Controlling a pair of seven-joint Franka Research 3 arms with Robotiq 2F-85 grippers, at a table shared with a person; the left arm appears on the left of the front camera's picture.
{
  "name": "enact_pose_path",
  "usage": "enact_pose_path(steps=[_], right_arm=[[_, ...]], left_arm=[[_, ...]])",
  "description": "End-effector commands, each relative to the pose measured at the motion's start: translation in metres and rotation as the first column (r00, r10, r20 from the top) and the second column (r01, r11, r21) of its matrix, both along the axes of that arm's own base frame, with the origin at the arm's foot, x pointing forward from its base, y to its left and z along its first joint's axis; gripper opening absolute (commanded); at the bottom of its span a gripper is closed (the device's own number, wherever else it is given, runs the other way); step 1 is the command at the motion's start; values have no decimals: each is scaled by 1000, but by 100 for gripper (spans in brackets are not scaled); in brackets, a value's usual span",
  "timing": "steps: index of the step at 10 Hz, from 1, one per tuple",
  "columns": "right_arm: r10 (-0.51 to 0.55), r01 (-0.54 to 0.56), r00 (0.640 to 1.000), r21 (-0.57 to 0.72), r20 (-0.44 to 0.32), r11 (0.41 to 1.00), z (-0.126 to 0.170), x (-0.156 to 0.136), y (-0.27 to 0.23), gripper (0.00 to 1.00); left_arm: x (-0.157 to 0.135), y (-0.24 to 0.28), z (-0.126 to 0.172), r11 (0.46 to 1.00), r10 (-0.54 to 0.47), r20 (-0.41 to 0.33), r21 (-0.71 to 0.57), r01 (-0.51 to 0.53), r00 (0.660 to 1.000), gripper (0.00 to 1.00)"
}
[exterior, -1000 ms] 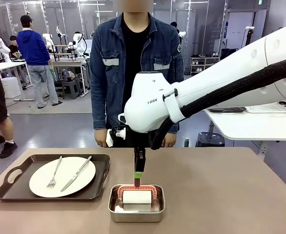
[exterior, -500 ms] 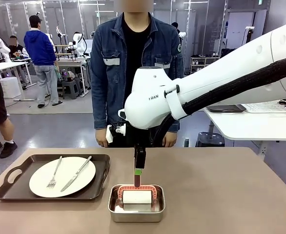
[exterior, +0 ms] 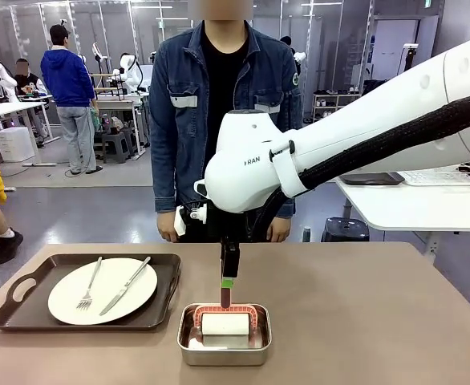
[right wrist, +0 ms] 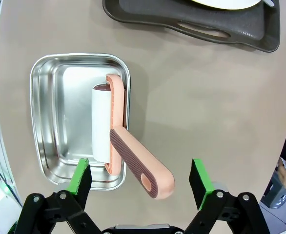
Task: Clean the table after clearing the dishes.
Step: Place the Lint Roller back on top of the Airtight Container, then when the right (or left) Handle tray is removed, use the right hand (or left hand) to clean the right (or left) side of the table with the Lint Roller.
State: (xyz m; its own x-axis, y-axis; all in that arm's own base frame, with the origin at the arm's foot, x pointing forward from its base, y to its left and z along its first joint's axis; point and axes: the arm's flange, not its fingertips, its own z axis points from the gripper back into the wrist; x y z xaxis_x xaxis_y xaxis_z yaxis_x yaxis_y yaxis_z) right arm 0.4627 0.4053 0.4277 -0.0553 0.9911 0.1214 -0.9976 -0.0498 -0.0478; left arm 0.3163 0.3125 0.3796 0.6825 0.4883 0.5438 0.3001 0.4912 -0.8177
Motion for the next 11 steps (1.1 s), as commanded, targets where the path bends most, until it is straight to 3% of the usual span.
enact_pose_path(steps=[1, 8, 9, 10, 11], right_arm=[[-2, 2, 1000, 3, -3, 1000, 0, -1, 0, 100], [0, 0, 1000, 0, 0, 1000, 0, 0, 0, 100], [-82, 91, 994, 153, -68, 984, 14, 7, -25, 100], [-179, 184, 983, 182, -43, 966, 24, 14, -51, 100], [-209, 218, 976, 224, -63, 950, 32, 20, -69, 100]], left_arm=[[-2, 2, 0, 1000, -6, 20, 2, 6, 1000, 100], [-2, 2, 0, 1000, -6, 20, 2, 6, 1000, 100], [-2, 2, 0, 1000, -6, 20, 2, 6, 1000, 100], [-2, 2, 0, 1000, -6, 20, 2, 6, 1000, 100], [-2, 2, 0, 1000, -6, 20, 2, 6, 1000, 100]])
